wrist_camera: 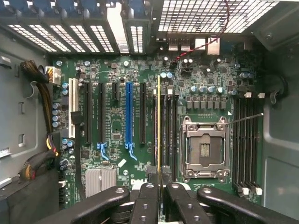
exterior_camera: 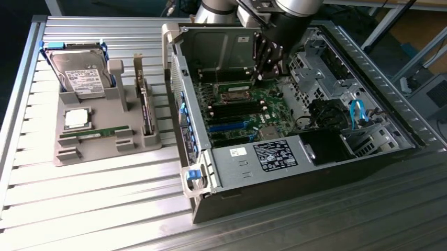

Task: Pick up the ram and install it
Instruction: 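Insert the ram into the slot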

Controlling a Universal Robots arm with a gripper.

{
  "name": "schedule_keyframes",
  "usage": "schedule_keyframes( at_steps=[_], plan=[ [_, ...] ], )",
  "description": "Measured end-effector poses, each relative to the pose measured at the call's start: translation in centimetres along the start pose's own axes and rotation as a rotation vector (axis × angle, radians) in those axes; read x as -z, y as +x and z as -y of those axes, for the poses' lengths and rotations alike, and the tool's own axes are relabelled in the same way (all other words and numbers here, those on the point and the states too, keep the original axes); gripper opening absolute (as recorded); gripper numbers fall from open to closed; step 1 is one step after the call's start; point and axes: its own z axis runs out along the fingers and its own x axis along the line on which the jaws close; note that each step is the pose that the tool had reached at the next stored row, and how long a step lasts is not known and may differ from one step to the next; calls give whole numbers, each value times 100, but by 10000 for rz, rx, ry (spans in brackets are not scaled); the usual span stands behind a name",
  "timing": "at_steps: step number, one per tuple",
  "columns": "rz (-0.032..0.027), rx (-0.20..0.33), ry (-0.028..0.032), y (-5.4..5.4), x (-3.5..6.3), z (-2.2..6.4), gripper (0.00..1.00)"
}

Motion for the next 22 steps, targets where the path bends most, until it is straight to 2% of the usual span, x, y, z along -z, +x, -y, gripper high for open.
schedule_keyframes(
  at_steps=[22],
  plan=[
    [0,0,0,6,-237,11,13]
  ],
)
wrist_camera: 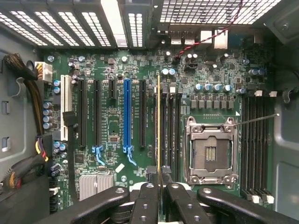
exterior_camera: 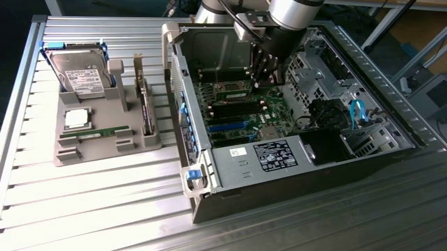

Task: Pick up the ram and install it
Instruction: 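Insert the ram into the slot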

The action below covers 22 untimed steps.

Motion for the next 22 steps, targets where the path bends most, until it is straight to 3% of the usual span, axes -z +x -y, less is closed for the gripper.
schedule_keyframes(
  at_steps=[16,22],
  plan=[
    [-2,-1,-1,6,-218,10,13],
    [0,-4,-1,6,-220,31,13]
  ],
)
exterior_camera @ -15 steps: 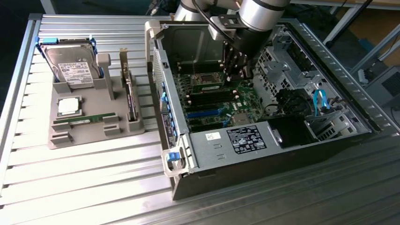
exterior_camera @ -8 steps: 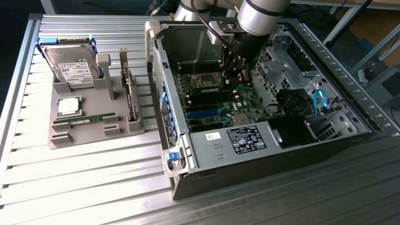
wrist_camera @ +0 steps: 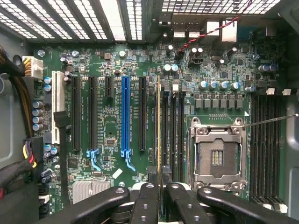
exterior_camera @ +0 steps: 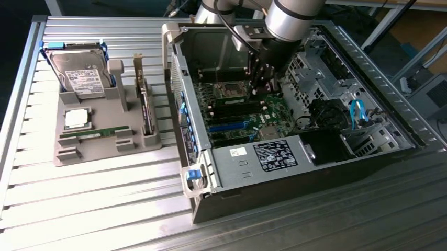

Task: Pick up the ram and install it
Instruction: 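Insert the ram into the slot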

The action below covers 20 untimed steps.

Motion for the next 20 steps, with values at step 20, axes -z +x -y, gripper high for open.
schedule_keyframes(
  at_steps=[20],
  plan=[
    [6,-123,-7,-58,-10,85,13]
  ],
)
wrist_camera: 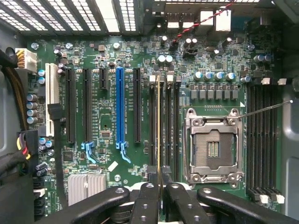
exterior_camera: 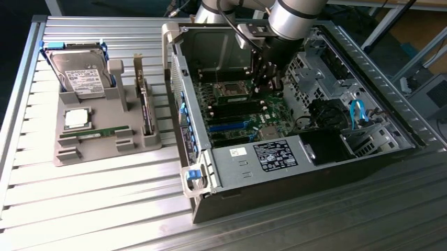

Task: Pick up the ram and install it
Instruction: 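Insert the ram into the slot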

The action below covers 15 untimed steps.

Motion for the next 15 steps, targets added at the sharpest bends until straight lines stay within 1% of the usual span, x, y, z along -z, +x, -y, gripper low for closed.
schedule_keyframes(
  at_steps=[7,15],
  plan=[
    [-4,-1,0,-2,-28,1,13],
    [-2,-2,0,0,-106,5,13]
  ],
)
